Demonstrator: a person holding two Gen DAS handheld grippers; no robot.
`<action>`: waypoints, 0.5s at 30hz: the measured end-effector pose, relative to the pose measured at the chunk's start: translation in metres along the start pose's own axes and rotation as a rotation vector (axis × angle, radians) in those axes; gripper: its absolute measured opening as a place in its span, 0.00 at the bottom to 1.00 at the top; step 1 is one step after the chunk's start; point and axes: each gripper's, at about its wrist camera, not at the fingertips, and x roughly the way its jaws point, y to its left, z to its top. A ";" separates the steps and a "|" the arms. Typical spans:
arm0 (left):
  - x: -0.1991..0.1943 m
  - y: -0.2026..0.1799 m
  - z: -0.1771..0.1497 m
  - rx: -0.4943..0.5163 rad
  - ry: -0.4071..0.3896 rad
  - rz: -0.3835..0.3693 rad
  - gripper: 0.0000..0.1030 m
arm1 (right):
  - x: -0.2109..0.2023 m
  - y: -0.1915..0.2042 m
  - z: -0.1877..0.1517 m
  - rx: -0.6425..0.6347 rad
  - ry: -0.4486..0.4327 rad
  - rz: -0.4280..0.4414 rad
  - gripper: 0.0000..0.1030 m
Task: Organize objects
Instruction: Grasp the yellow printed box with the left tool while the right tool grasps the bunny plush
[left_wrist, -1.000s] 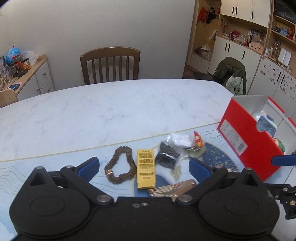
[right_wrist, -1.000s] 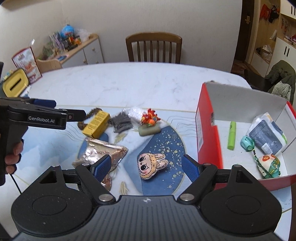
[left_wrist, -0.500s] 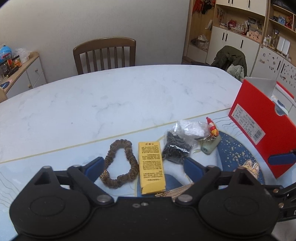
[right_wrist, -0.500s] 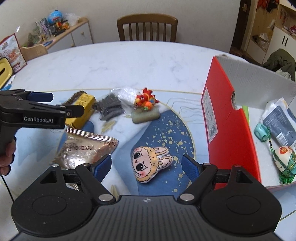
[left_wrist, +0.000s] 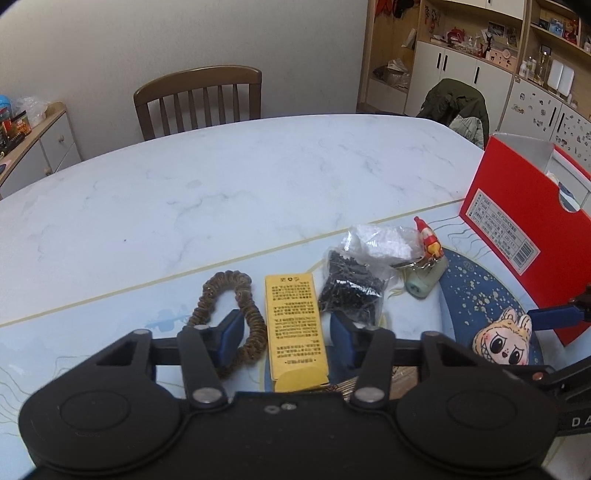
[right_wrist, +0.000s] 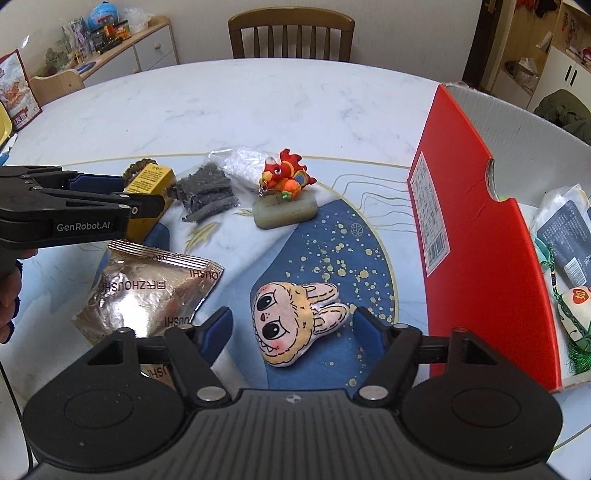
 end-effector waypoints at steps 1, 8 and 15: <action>0.001 0.000 0.000 -0.002 0.003 -0.001 0.43 | 0.002 0.000 0.000 -0.002 0.004 -0.002 0.64; 0.004 -0.001 0.001 -0.003 0.016 0.007 0.34 | 0.004 0.002 0.002 -0.016 0.009 -0.010 0.60; 0.003 -0.001 0.003 -0.016 0.025 -0.001 0.28 | 0.003 0.003 0.002 -0.019 0.009 -0.025 0.52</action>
